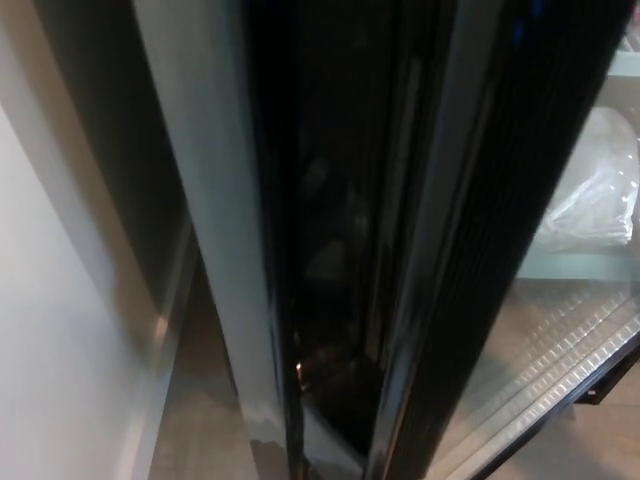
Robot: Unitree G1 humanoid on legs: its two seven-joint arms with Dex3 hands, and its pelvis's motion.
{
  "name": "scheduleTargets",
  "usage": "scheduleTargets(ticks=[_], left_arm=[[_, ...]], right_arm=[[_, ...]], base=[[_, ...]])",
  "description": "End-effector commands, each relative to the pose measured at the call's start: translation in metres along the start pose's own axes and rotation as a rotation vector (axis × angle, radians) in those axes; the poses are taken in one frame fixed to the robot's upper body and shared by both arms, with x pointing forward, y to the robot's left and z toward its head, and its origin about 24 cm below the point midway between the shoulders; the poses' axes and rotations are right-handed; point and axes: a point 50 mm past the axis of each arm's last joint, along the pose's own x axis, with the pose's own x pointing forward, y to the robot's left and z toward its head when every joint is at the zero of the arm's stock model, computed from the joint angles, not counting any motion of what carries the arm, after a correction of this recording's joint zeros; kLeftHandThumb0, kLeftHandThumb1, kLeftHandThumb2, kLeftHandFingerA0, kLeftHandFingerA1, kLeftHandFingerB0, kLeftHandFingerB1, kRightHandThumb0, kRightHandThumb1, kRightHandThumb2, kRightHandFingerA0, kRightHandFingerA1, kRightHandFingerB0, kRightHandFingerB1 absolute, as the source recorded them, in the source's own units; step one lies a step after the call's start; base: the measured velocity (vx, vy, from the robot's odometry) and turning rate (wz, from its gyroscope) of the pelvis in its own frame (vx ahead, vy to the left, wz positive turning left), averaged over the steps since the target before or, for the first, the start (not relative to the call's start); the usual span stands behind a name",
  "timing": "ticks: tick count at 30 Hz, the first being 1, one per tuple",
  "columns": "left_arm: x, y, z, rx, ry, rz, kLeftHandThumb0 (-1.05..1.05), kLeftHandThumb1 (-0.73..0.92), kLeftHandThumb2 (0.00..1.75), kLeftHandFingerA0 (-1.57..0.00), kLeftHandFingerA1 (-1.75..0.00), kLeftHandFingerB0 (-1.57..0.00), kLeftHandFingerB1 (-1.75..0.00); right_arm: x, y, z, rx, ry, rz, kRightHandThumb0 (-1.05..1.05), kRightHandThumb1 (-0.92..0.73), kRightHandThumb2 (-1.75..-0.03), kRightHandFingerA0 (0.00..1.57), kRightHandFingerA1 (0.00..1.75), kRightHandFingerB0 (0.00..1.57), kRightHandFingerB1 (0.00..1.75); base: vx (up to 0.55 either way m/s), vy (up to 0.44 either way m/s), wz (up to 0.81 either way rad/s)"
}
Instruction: The robot stands in front of a refrigerator with an opened door and closes the door by swing its right hand at the door
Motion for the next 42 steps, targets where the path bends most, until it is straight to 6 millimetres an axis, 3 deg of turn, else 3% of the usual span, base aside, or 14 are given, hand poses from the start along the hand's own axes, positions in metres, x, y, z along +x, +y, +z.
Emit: scheduleTargets(ticks=[1,2,4,11,17,18,19,23,25,28,29,40,41,42], left_arm=[[-0.003,0.007,-0.006,0.035,-0.012,-0.007,-0.48,0.6,0.91,-0.35,-0.52,-0.23,-0.45],[-0.004,0.006,-0.007,0.038,-0.01,-0.006,-0.47,0.6,0.92,-0.37,-0.53,-0.24,-0.46],[-0.004,0.007,-0.008,0.032,-0.011,0.0,-0.46,0.59,0.92,-0.37,-0.54,-0.24,-0.46],[-0.004,0.008,-0.007,0.045,-0.013,0.002,-0.5,0.61,0.9,-0.34,-0.51,-0.25,-0.45],[-0.004,0.008,-0.009,0.031,-0.01,0.007,-0.46,0.59,0.92,-0.38,-0.54,-0.25,-0.46],[-0.004,0.008,-0.008,0.031,-0.01,0.007,-0.48,0.6,0.91,-0.36,-0.53,-0.25,-0.46],[-0.004,0.008,-0.009,0.029,-0.008,0.006,-0.5,0.61,0.91,-0.35,-0.51,-0.25,-0.45],[-0.005,0.009,-0.009,0.03,-0.007,0.005,-0.5,0.61,0.91,-0.35,-0.51,-0.25,-0.45],[-0.005,0.009,-0.011,0.044,0.001,0.007,-0.49,0.6,0.92,-0.37,-0.53,-0.25,-0.46],[-0.005,0.009,-0.012,0.055,0.005,0.007,-0.49,0.61,0.92,-0.37,-0.53,-0.25,-0.46],[-0.006,0.008,-0.013,0.052,0.005,0.004,-0.49,0.61,0.92,-0.36,-0.52,-0.25,-0.46],[-0.006,0.005,-0.014,0.061,0.005,0.003,-0.46,0.6,0.93,-0.39,-0.54,-0.26,-0.47],[-0.006,0.006,-0.014,0.067,0.004,0.005,-0.46,0.74,0.63,-0.44,-0.37,-0.38,-0.34],[-0.006,0.007,-0.013,0.074,0.003,0.007,-0.46,0.74,0.63,-0.44,-0.37,-0.38,-0.34]], right_arm=[[-0.002,-0.002,-0.004,-0.006,-0.023,0.001,-0.5,-0.75,-0.62,0.42,0.35,0.34,0.32],[-0.003,0.0,-0.003,0.006,-0.042,-0.009,-0.57,-0.6,-0.92,0.31,0.5,0.21,0.44],[-0.004,0.001,0.003,0.022,-0.088,-0.031,-0.52,-0.75,-0.63,0.34,0.34,0.32,0.32],[-0.044,-0.004,0.032,-0.06,-0.416,-0.156,-0.57,-0.79,-0.64,0.25,0.3,0.29,0.3],[-0.165,-0.035,0.093,-0.088,-0.891,-0.382,-0.55,-0.8,-0.65,0.34,0.33,0.32,0.31],[-0.184,-0.04,0.098,-0.063,-0.968,-0.436,-0.62,-0.67,-0.95,0.31,0.48,0.25,0.44],[-0.213,-0.046,0.104,-0.023,-1.085,-0.52,-0.63,-0.67,-0.96,0.3,0.48,0.27,0.46],[-0.231,-0.049,0.108,0.003,-1.151,-0.572,-0.63,-0.67,-0.96,0.3,0.48,0.27,0.46],[-0.285,-0.063,0.116,0.189,-1.479,-0.86,-0.57,-0.58,-0.91,0.33,0.52,0.33,0.5],[-0.304,-0.071,0.118,0.243,-1.618,-1.016,-0.56,-0.58,-0.91,0.37,0.53,0.33,0.49],[-0.311,-0.073,0.121,0.281,-1.668,-1.049,-0.46,-0.68,-0.62,0.41,0.37,0.42,0.36],[-0.364,-0.102,0.119,0.31,-1.957,-1.41,-0.52,-0.75,-0.63,0.4,0.42,0.43,0.37],[-0.366,-0.103,0.119,0.315,-1.983,-1.402,-0.52,-0.58,-0.97,0.33,0.52,0.42,0.56],[-0.369,-0.104,0.118,0.322,-2.016,-1.39,-0.52,-0.58,-0.97,0.33,0.52,0.42,0.56]], base=[[0.0,0.0,0.0],[0.0,0.0,0.0],[0.0,0.0,0.0],[0.0,0.0,0.0],[0.0,0.0,0.0],[0.0,0.0,0.0],[0.0,0.0,0.0],[0.0,0.0,0.0],[0.0,0.0,0.0],[0.0,0.0,0.0],[0.0,0.0,0.0],[0.0,0.0,0.0],[0.0,0.0,0.0],[0.0,0.0,0.0]])
